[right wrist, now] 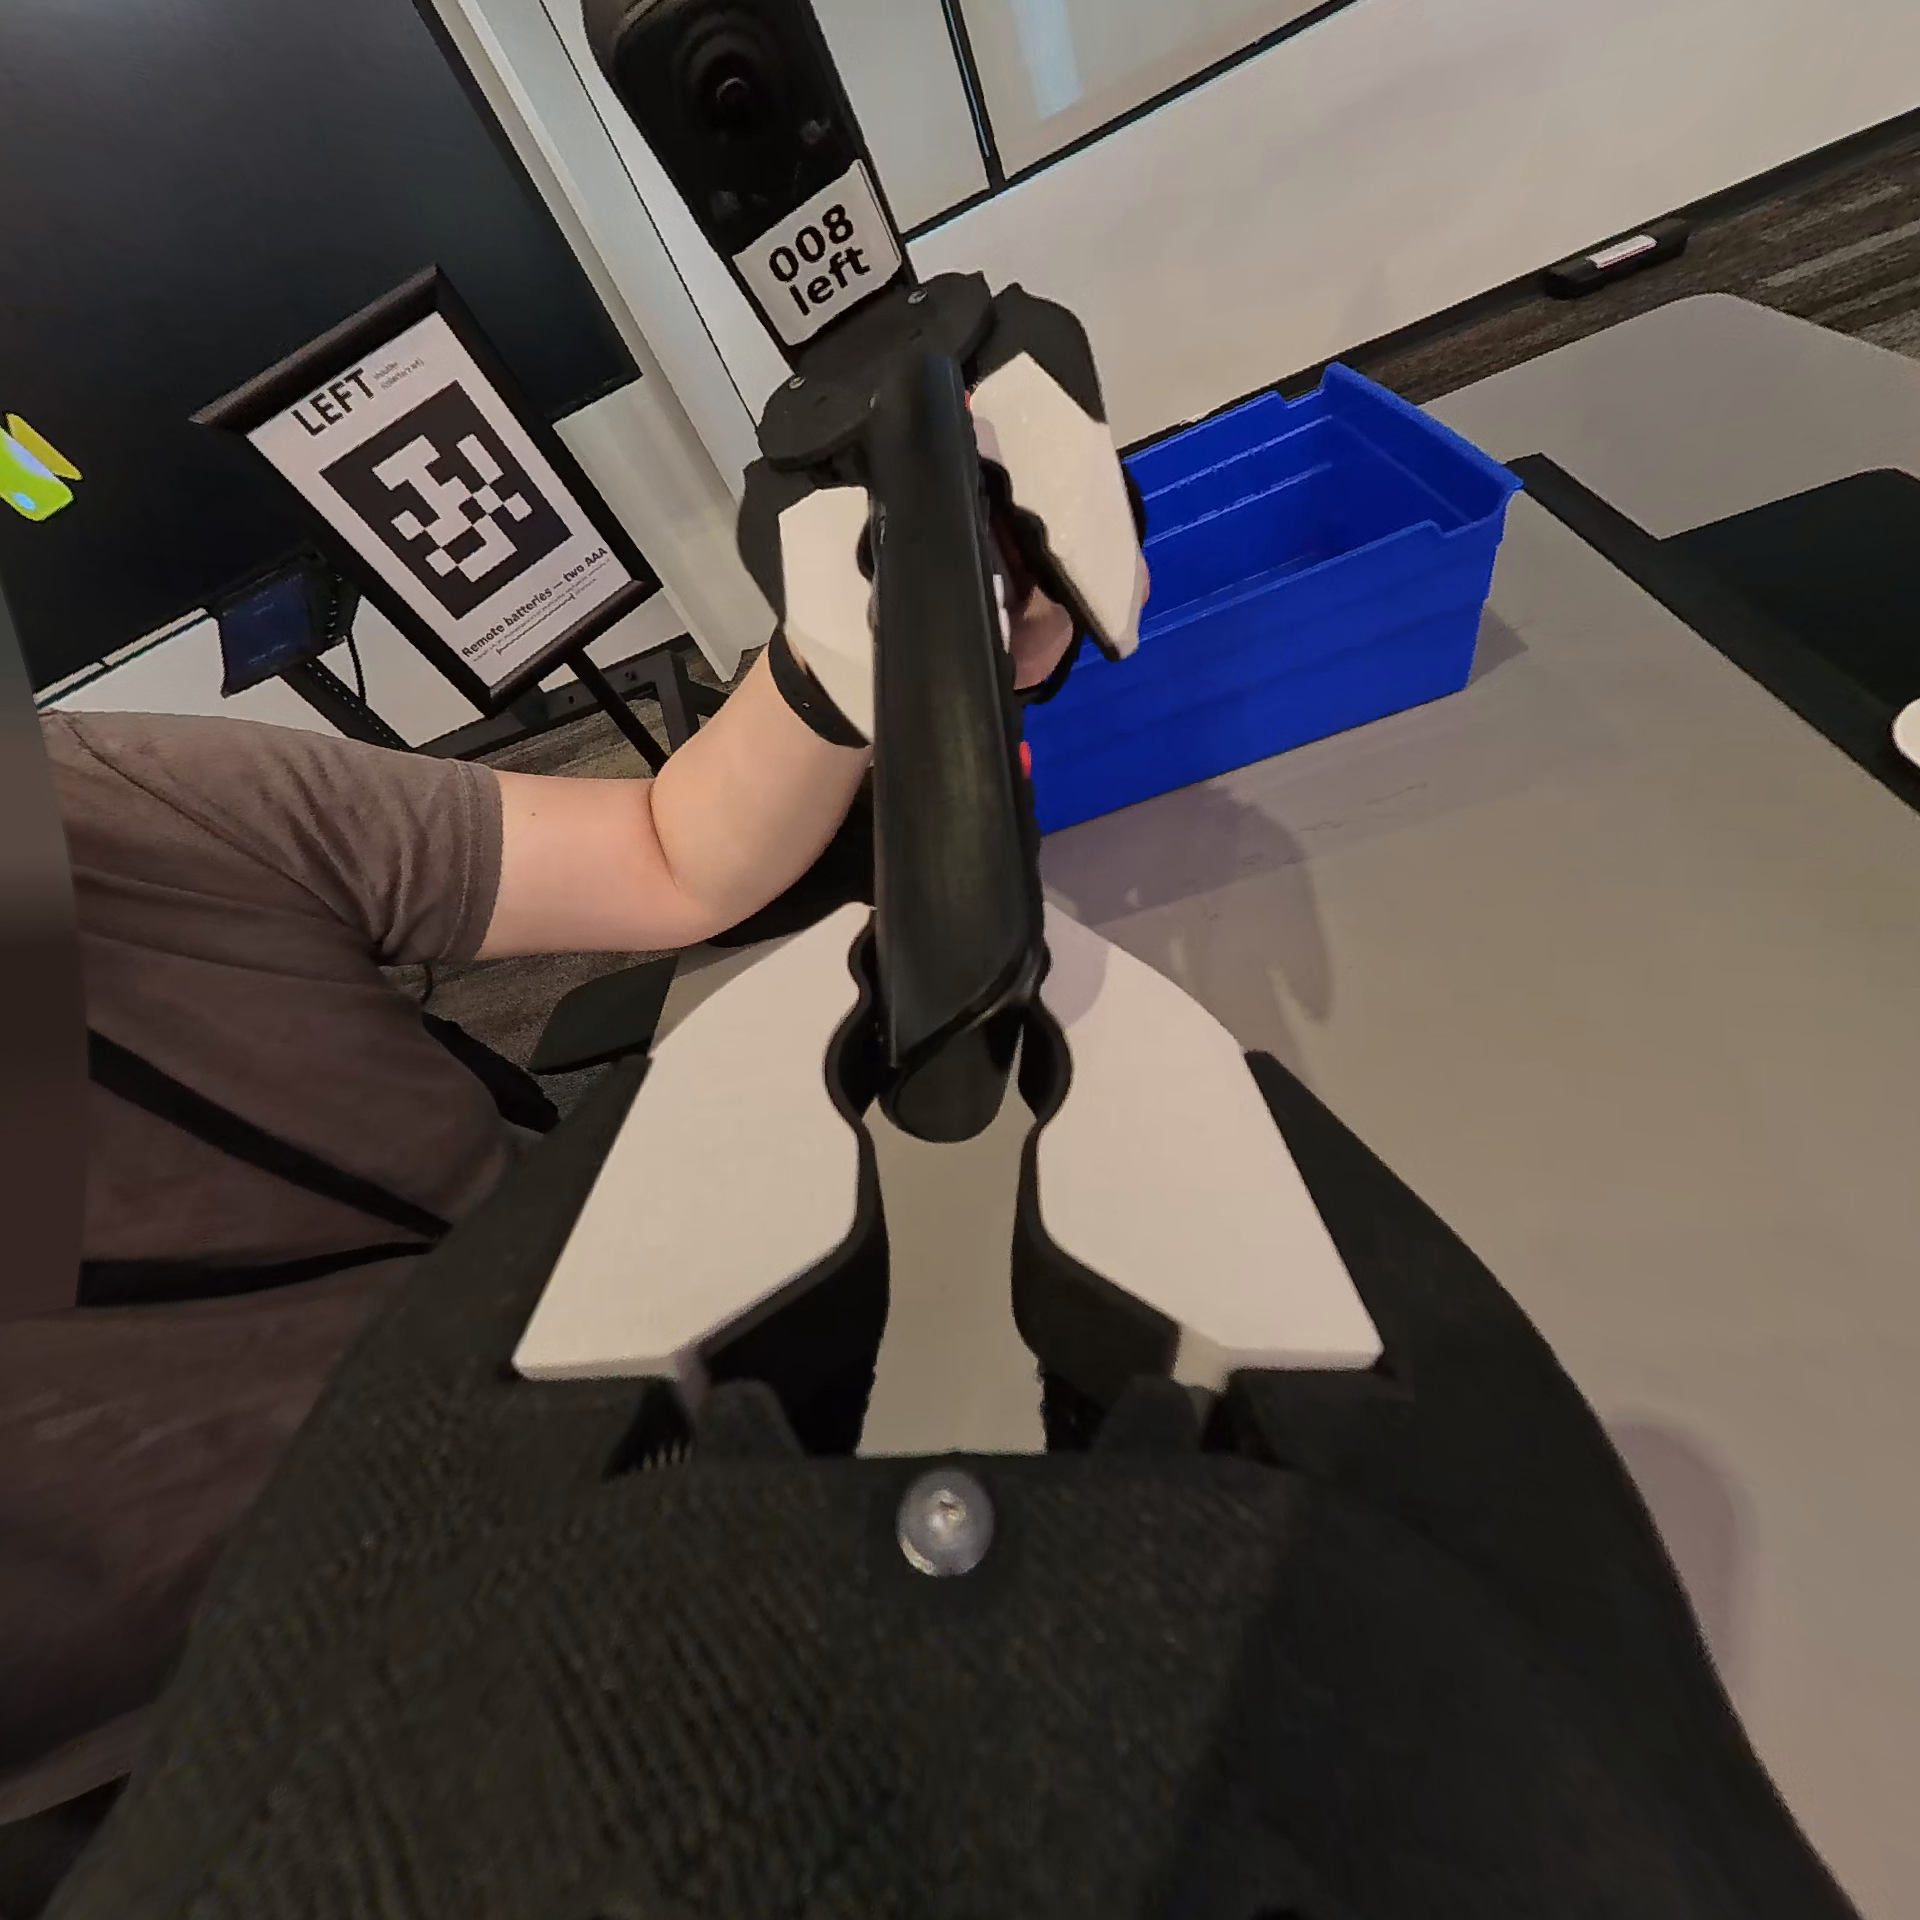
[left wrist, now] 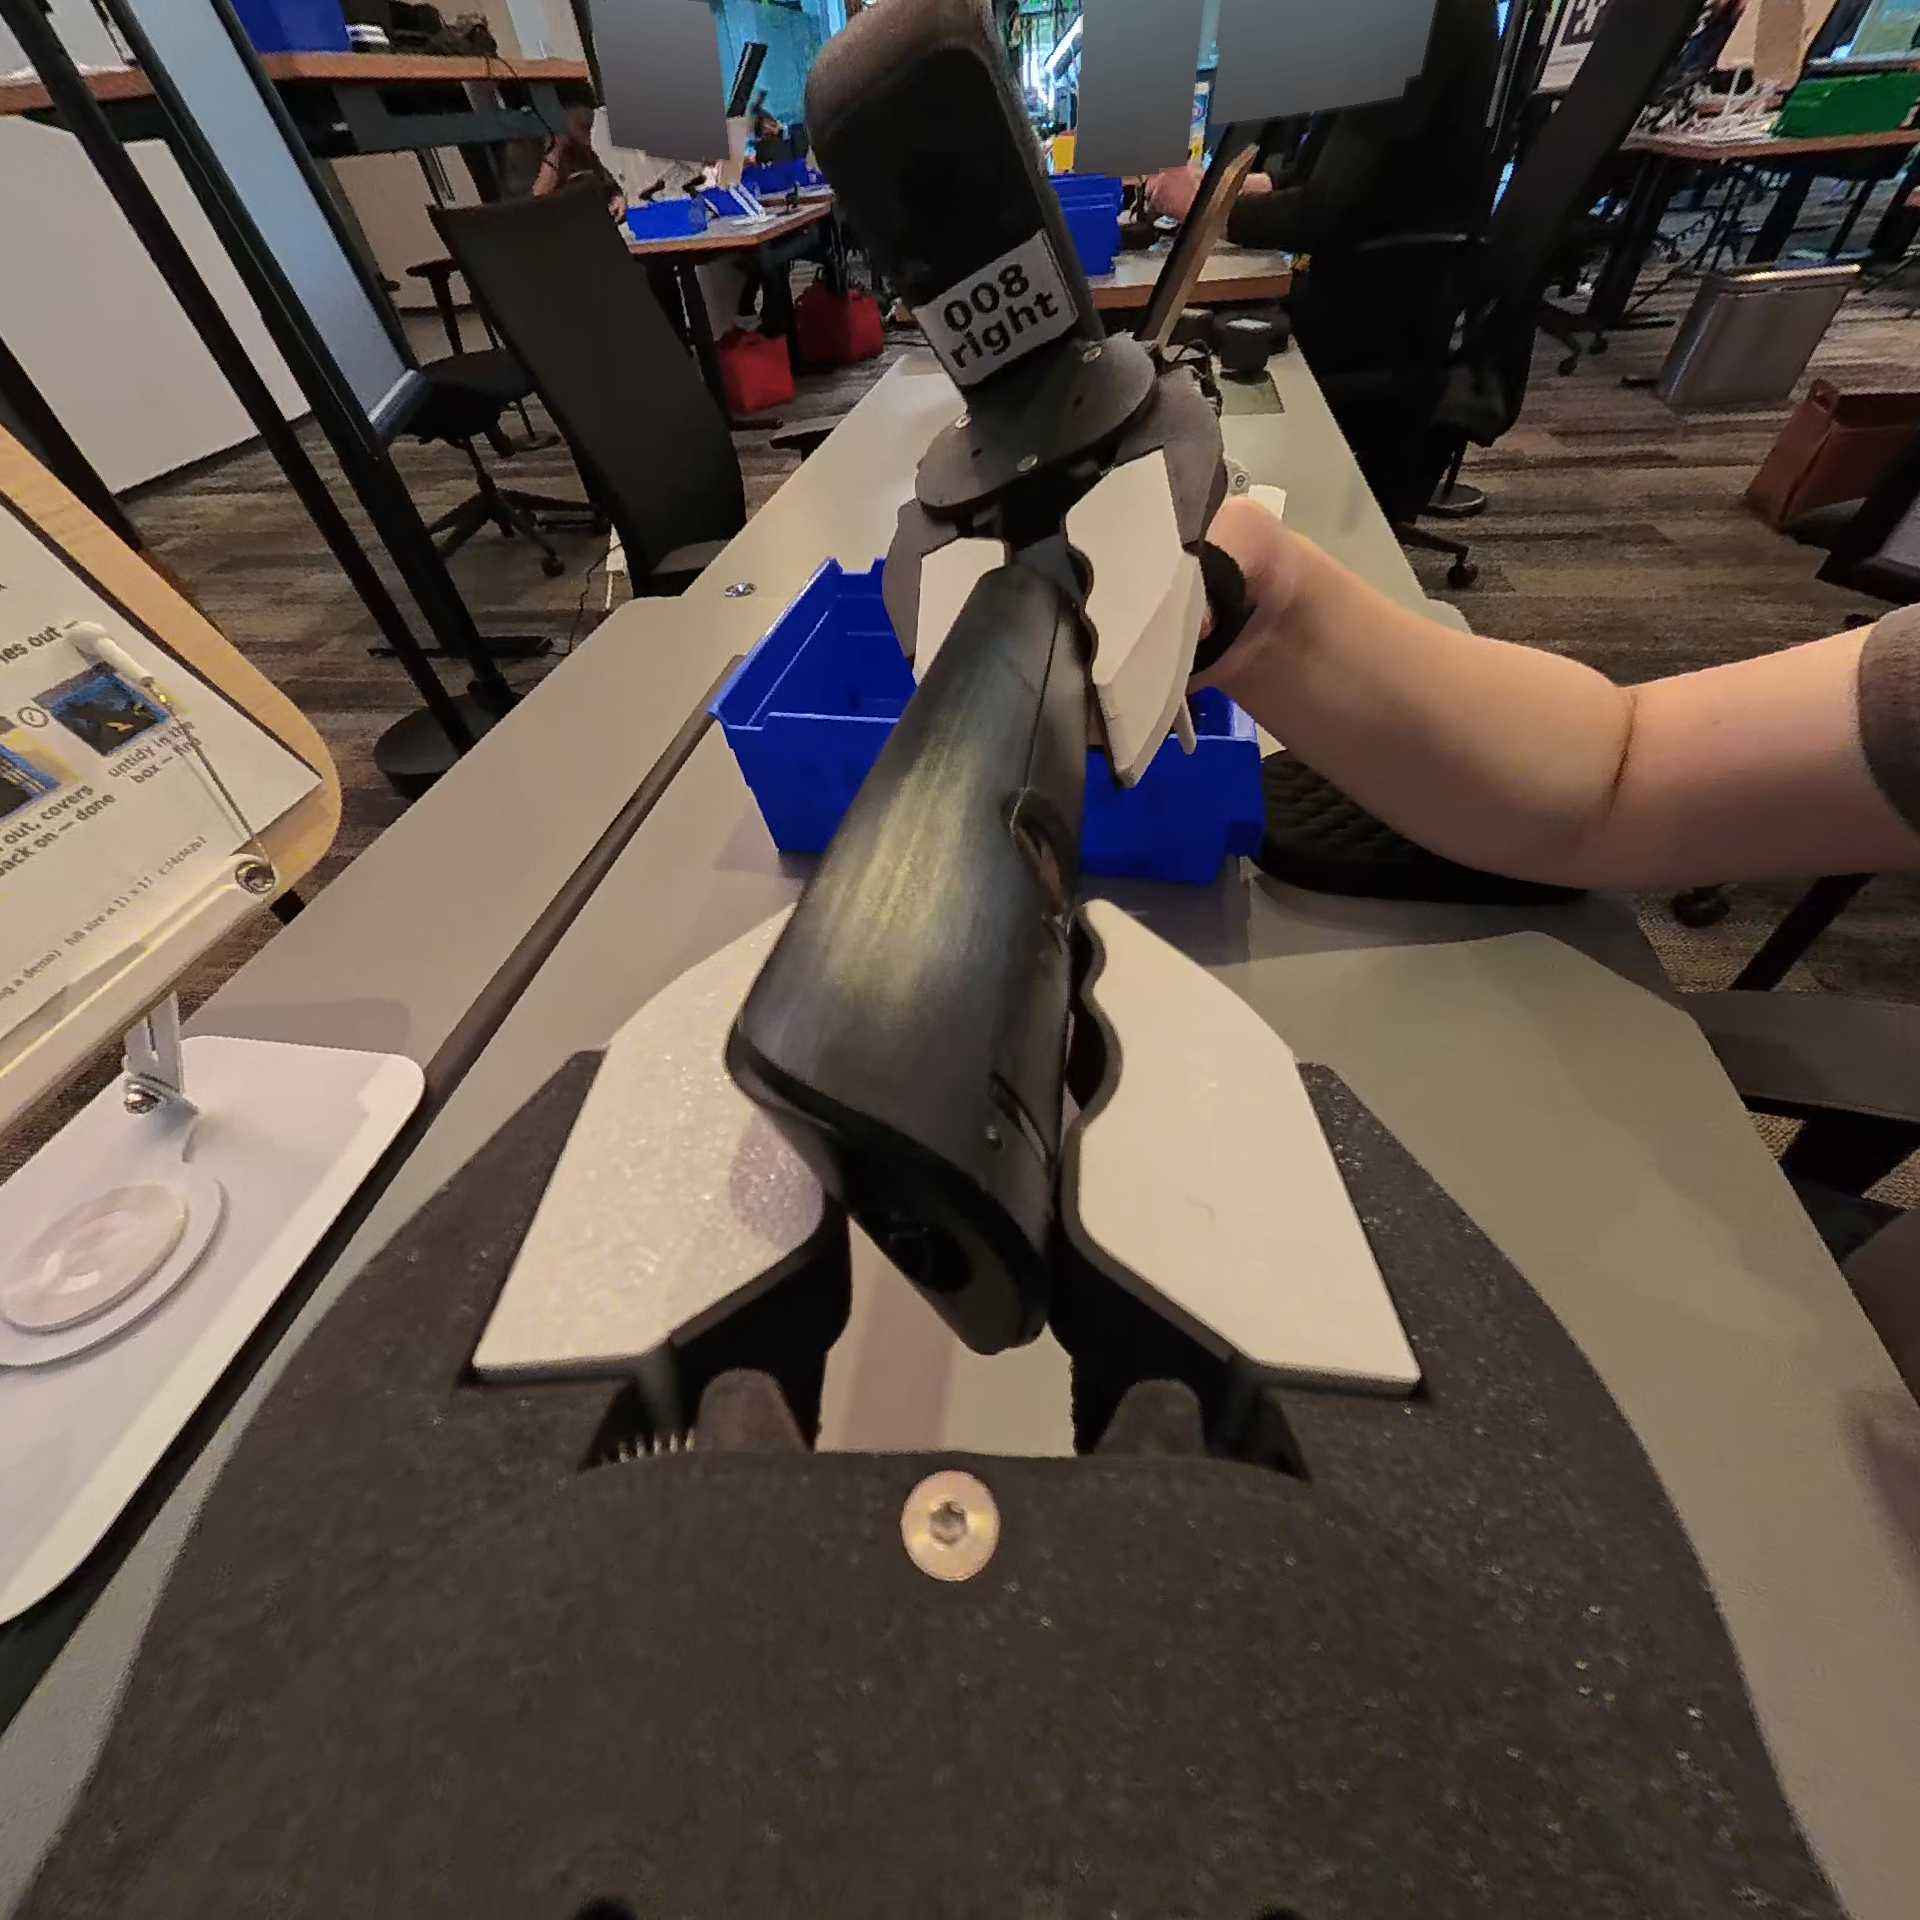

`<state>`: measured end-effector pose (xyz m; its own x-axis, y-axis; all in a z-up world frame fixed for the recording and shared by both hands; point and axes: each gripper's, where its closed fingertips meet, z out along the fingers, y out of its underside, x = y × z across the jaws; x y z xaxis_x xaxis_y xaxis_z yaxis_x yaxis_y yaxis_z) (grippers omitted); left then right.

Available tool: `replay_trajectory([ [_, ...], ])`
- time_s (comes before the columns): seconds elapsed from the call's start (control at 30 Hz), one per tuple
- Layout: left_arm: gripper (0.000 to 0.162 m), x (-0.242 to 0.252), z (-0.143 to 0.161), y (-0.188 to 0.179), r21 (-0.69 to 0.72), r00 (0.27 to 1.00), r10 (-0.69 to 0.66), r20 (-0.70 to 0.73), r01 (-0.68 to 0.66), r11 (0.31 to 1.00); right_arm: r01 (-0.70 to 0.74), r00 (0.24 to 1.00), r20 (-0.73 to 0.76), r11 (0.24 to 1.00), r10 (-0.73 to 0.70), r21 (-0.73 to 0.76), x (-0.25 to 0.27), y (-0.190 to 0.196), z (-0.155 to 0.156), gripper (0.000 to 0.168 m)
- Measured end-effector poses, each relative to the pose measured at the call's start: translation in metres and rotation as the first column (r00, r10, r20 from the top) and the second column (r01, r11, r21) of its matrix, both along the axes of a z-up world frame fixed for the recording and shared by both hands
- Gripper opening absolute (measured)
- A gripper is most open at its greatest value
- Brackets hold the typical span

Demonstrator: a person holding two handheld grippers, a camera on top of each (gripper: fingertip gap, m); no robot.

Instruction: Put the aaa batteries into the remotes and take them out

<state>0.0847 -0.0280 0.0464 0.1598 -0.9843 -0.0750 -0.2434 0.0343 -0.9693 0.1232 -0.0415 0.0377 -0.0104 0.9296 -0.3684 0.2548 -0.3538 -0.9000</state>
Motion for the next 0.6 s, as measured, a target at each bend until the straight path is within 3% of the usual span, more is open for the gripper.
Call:
replay_trajectory([
  [0.33,0.038,0.010,0.010,0.005,-0.096,0.990,0.019,0.136,-0.006,0.995,0.045,0.993,-0.115,0.998,-0.040,0.040,0.008,0.011,0.014,0.026],
  [0.47,0.036,0.008,0.017,0.005,-0.106,0.984,0.016,0.179,0.003,0.994,0.101,0.982,-0.166,0.993,-0.090,0.059,0.008,0.019,0.021,0.036],
  [0.6,0.035,0.008,0.018,0.004,-0.085,0.984,0.024,0.175,-0.009,0.996,0.123,0.980,-0.167,0.991,-0.112,0.053,0.009,0.023,0.019,0.029],
])
